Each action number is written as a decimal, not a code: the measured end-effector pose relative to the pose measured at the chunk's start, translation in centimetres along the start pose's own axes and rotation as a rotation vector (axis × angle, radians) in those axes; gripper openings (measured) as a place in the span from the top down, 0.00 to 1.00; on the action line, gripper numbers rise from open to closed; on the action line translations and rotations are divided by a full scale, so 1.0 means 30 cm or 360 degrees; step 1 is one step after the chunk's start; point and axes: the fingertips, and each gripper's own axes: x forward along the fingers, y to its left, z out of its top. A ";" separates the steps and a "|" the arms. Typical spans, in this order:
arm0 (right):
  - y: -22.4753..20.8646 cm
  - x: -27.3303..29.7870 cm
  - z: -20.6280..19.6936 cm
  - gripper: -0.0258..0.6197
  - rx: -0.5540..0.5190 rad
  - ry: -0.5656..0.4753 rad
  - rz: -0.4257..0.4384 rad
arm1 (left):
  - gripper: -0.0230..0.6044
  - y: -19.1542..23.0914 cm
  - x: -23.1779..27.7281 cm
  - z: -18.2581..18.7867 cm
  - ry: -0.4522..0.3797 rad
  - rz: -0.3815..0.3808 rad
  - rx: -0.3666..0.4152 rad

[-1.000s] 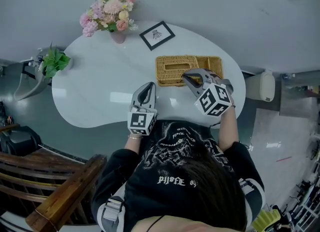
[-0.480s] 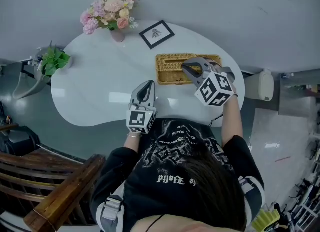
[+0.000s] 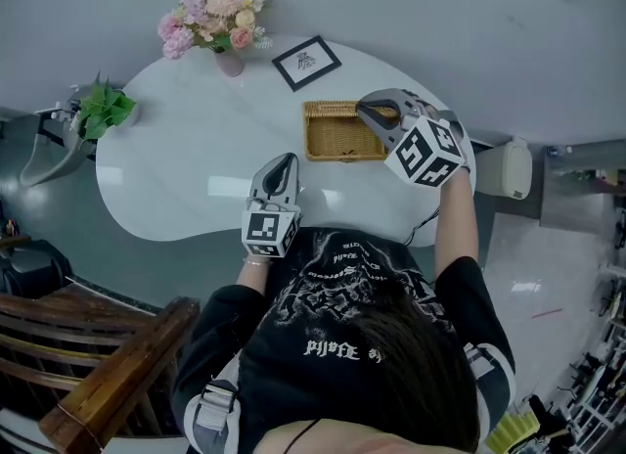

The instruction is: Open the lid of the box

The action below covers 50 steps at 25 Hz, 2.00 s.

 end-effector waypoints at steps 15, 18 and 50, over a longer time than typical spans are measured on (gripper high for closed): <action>-0.134 0.035 -0.005 0.91 -0.0004 0.0014 -0.0005 | 0.92 0.036 0.000 -0.014 -0.0010 0.0024 -0.0110; -0.158 0.048 -0.008 0.91 -0.0018 0.0034 0.0006 | 0.92 0.047 0.003 -0.013 -0.0009 0.0019 -0.0148; -0.412 0.312 -0.127 0.91 -0.0016 0.0204 0.0236 | 0.92 0.105 0.122 0.032 0.0100 0.0066 -0.0130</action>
